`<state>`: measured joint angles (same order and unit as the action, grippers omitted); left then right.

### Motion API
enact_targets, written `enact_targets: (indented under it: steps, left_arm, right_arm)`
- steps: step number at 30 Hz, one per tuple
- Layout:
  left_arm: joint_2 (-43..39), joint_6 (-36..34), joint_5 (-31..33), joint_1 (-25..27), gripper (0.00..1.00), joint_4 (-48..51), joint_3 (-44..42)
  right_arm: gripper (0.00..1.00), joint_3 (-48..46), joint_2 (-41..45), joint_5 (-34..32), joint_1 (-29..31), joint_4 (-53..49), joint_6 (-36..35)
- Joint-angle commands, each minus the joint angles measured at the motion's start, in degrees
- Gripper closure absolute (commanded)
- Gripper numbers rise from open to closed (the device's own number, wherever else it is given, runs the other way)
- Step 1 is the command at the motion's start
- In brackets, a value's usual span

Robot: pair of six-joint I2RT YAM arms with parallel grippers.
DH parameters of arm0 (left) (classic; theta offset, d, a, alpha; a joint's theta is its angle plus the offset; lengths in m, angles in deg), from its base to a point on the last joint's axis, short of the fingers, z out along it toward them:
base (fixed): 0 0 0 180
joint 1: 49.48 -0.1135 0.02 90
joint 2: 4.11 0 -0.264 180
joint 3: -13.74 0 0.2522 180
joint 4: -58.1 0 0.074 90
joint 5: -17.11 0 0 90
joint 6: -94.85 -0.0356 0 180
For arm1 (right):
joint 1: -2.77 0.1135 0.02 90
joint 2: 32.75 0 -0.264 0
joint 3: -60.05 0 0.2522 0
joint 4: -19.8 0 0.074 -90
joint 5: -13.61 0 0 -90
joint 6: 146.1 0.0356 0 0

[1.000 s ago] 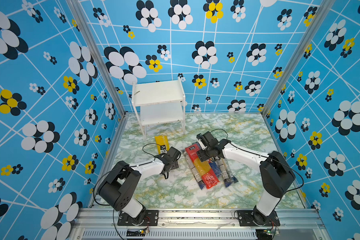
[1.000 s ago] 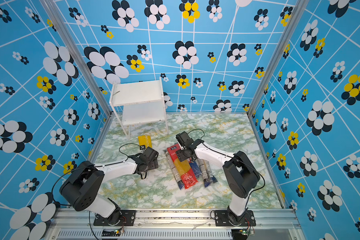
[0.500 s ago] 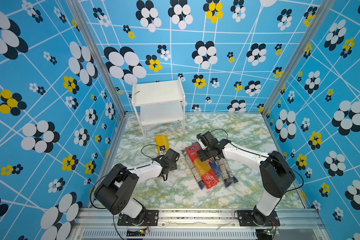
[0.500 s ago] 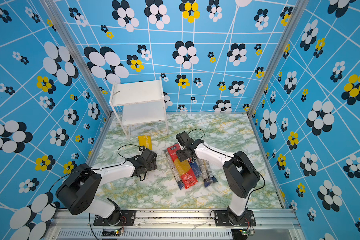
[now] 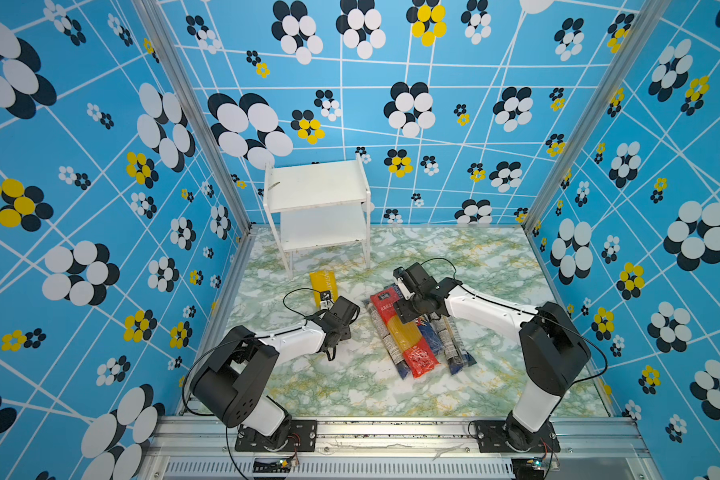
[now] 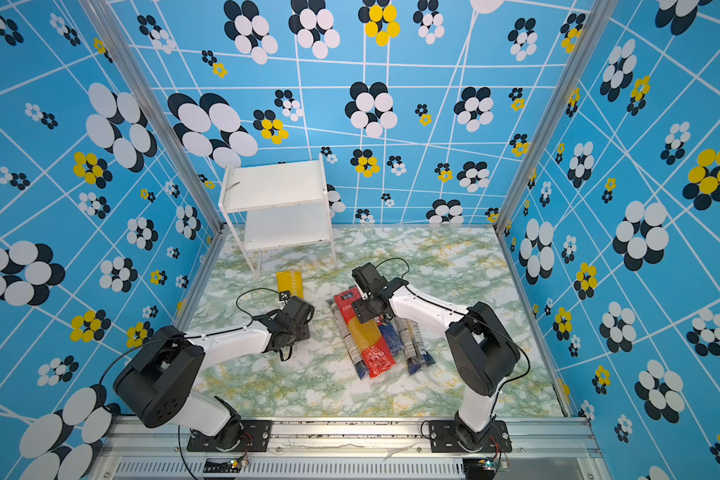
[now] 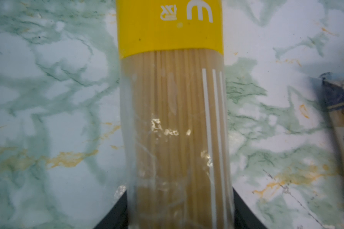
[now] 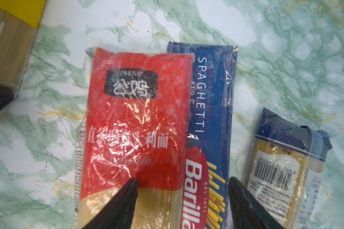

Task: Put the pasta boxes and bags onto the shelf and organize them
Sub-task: 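Close the left gripper on the yellow bag while the right hovers over the red bag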

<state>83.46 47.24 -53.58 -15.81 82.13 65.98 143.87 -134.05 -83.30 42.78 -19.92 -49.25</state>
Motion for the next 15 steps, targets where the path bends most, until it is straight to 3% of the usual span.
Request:
enact_targets:
  steps: [1, 3, 5, 15]
  left_arm:
    - [1.3, 0.2, -3.9, 0.1, 0.68, 3.9, 0.0]
    - [0.9, 0.0, -4.0, 0.1, 0.79, 4.2, 0.3]
    - [0.4, -0.1, -4.0, 0.1, 1.0, 4.8, 0.6]
    - [-5.5, -1.5, -3.3, 0.1, 1.0, 10.3, 3.2]
  right_arm:
    - [0.26, -0.5, 1.5, 0.5, -0.5, 0.6, 0.7]
    - [0.26, -0.5, 1.5, 0.6, -0.5, 0.5, 0.8]
    - [0.26, -0.4, 1.5, 0.7, -0.6, 0.5, 0.7]
    - [0.26, -0.4, 2.0, 1.2, -0.7, 0.5, 0.9]
